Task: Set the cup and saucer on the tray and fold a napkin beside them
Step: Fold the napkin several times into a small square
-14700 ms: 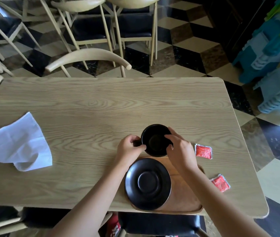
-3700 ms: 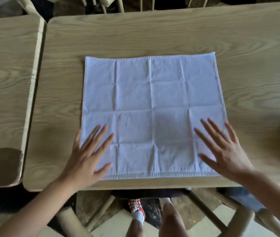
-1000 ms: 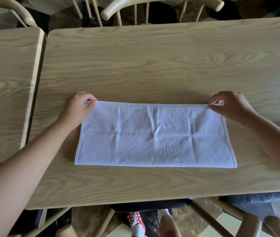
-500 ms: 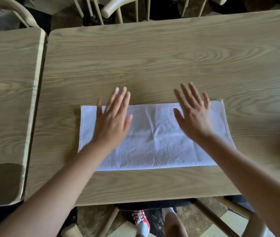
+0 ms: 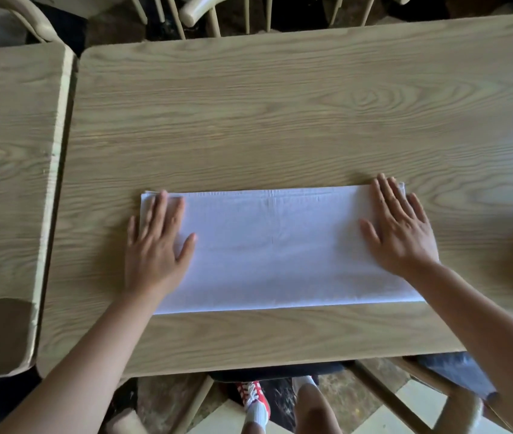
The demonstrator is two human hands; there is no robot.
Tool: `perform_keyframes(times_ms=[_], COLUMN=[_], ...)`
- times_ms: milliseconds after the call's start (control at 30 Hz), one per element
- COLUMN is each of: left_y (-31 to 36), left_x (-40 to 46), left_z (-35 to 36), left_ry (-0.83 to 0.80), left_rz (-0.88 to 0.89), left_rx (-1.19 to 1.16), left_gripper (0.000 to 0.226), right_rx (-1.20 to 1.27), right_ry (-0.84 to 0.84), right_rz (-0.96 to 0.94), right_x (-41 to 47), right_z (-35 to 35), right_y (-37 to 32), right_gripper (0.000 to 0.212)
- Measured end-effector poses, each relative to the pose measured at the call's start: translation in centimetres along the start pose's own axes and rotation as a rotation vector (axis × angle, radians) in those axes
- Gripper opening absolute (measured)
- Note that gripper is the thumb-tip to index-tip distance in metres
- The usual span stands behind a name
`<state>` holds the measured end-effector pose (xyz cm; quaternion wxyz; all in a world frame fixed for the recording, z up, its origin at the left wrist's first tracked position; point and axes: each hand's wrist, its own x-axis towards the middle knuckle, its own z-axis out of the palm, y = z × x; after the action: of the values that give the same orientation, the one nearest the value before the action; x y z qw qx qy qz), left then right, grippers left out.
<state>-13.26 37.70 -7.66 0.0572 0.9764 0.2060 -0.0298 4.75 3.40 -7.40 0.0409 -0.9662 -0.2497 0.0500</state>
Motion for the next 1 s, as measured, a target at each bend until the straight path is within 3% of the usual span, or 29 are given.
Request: perform_keyframes(times_ms=[133,233,333,400,467,600,833,1000], left_y=[0.1,2.3,8.2,12.1,13.6,10.5,3.7,3.2], left_x=[-0.2,-1.4,-4.3,-6.0,-6.8,-7.6,-9.6,-9.8], left_z=[-0.4,-1.3,-2.2,-1.5,-0.3,1.2,0.3,0.1], left_ry=[-0.005,0.099,0.161,0.108,0.018,-0.095,-0.096,-0.079], left_rz=[-0.039,-0.063,0.158,0.278,0.274,0.157,-0.028,-0.045], left_rx=[0.010,-0.040,-0.121,-0.127,-0.100,-0.005,0.007,-0.024], left_gripper=[0.069,0.066,0.059,0.054,0.054,0.063,0.079,0.081], right_rx=[-0.003,-0.024,0.058,0.116,0.127,0.109,0.032,0.045], right_ry=[-0.002,0.054,0.107,0.067,0.024,-0.042,-0.093,-0.101], right_rz=[-0.004,0.046,-0.031,-0.121,-0.112,-0.023,0.209,0.306], right_x=[0.2,-1.3,-5.4,-8.1,-9.5,-9.8,-10.9,-11.5], right_z=[-0.1,-1.5,-1.9,-0.4,1.2,1.5,0.0,0.0], right_y=[-0.1,-1.7,-7.2,-10.7,-12.0,-10.2,-2.9,-1.8], right_gripper=[0.073,0.073,0.065,0.059,0.056,0.062,0.067,0.074])
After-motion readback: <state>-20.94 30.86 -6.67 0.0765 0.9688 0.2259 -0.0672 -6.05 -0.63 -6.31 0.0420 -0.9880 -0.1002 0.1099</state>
